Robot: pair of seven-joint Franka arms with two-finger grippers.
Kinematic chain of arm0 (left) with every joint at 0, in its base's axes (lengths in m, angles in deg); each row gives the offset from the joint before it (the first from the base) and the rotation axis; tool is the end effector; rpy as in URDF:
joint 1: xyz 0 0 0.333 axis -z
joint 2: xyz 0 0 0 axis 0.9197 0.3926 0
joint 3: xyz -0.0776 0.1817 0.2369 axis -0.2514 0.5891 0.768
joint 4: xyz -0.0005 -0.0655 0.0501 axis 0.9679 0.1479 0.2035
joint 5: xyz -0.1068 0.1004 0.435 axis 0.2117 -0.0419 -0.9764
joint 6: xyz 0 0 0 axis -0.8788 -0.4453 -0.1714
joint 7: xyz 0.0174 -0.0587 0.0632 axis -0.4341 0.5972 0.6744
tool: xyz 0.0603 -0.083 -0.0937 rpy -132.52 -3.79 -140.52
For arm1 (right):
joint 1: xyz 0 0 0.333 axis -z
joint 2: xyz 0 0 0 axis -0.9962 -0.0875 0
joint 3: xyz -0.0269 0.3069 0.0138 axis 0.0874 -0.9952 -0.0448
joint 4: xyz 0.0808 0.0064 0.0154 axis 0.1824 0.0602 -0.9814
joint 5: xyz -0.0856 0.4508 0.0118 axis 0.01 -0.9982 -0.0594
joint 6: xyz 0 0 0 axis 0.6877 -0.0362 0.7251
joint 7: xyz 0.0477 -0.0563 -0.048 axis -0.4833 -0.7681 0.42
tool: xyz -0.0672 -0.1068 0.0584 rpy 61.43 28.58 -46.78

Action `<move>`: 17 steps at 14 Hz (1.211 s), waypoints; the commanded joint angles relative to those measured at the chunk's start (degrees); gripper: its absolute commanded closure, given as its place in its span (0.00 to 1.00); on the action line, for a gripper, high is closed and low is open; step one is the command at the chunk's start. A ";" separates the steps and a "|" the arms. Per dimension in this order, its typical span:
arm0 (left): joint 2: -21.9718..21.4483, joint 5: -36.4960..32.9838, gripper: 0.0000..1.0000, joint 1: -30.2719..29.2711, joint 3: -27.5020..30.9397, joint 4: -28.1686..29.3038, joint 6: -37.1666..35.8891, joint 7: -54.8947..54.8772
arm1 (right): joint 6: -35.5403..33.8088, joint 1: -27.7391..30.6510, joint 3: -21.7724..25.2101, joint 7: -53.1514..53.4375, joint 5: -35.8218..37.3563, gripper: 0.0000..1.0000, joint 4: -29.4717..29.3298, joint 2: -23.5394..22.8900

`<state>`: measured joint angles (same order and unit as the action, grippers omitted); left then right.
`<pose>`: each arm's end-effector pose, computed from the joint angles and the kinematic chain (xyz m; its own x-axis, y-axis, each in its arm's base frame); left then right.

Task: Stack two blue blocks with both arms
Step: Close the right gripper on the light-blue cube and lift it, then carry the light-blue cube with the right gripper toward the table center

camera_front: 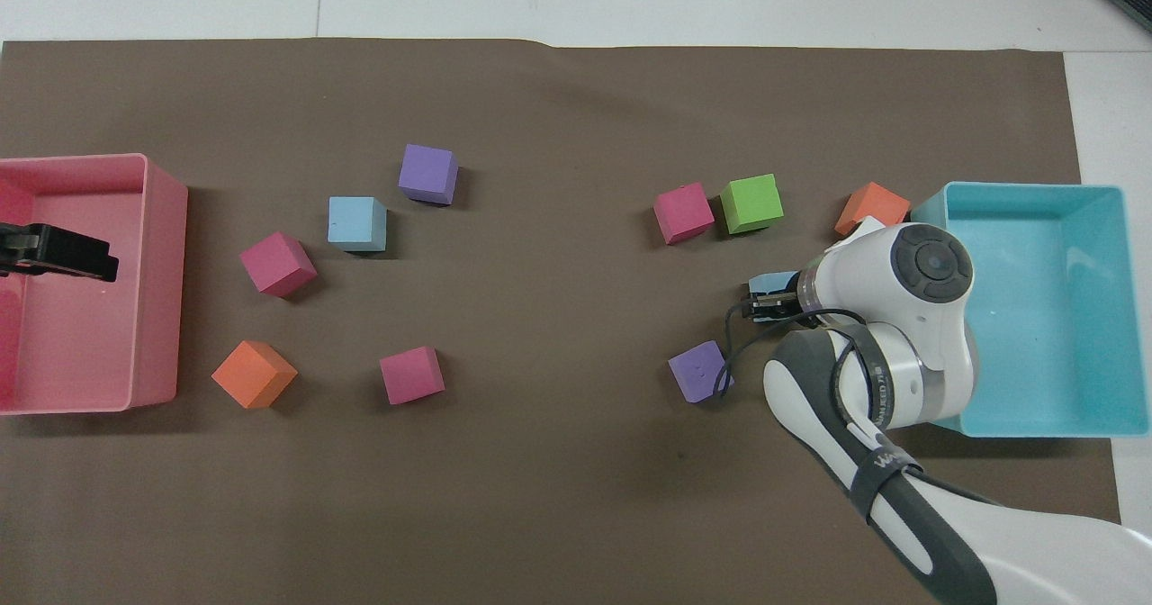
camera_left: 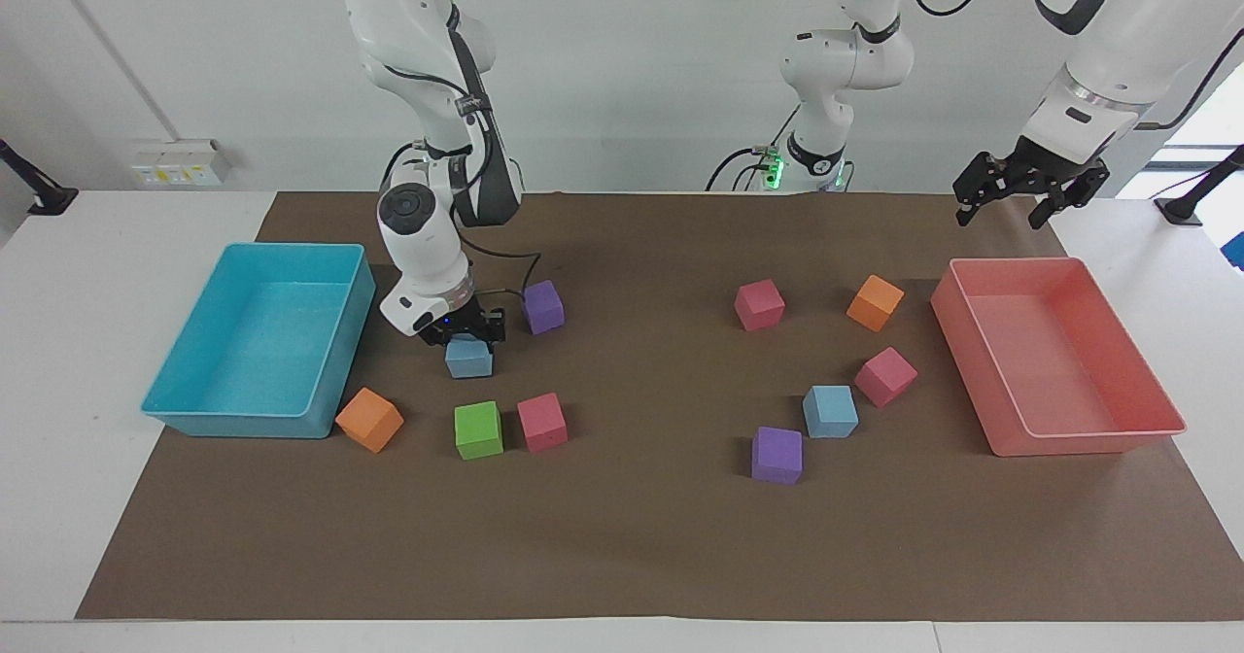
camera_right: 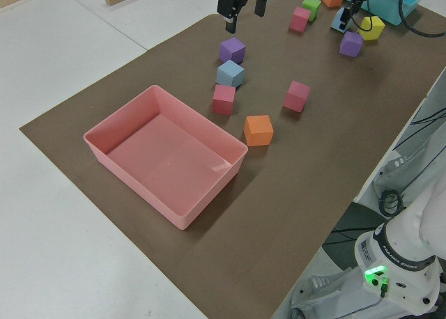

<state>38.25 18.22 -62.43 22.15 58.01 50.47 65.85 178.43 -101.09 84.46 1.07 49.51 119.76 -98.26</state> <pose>0.6120 -0.0091 0.5813 0.9936 -0.1119 -0.0157 -0.1118 -0.9937 0.0079 0.5950 0.1160 0.2214 0.9996 0.0273 0.0100 0.0277 -0.9989 -0.0391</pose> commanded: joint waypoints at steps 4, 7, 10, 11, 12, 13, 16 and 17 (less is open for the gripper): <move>-0.97 0.08 0.00 0.20 0.24 0.94 0.82 -0.12 | -11.16 -0.24 -0.40 3.96 -0.82 1.00 -8.59 3.36; -0.97 0.08 0.00 0.20 0.24 0.94 0.81 -0.12 | -14.79 -3.48 -0.40 6.24 -0.29 1.00 -13.09 2.39; -0.97 0.08 0.00 0.20 0.24 0.94 0.81 -0.12 | -15.58 -5.95 -0.40 10.29 -0.90 1.00 -15.81 1.25; -0.97 0.08 0.00 0.20 0.24 0.94 0.90 -0.12 | -16.45 -6.91 -0.40 11.17 -0.99 1.00 -17.04 0.99; -0.97 0.08 0.00 0.20 0.24 0.94 0.82 -0.12 | -17.59 -8.05 -0.40 13.00 -0.91 1.00 -18.97 -0.41; -0.97 0.08 0.00 0.20 0.24 0.86 0.81 -0.12 | -18.91 -8.67 -0.40 15.11 -0.82 1.00 -21.86 -2.42; -0.97 0.08 0.00 0.20 0.24 0.94 0.81 -0.12 | -21.29 -12.19 -0.40 20.04 -0.99 1.00 -28.81 -7.79; -0.97 0.08 0.00 0.20 0.24 0.94 0.81 -0.12 | -22.08 -12.98 -0.40 21.36 -0.73 1.00 -30.66 -9.28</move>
<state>38.25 18.22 -62.43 22.15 58.01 50.48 65.85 159.07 -112.80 83.94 19.80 49.42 95.44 -102.66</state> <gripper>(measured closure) 0.000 0.410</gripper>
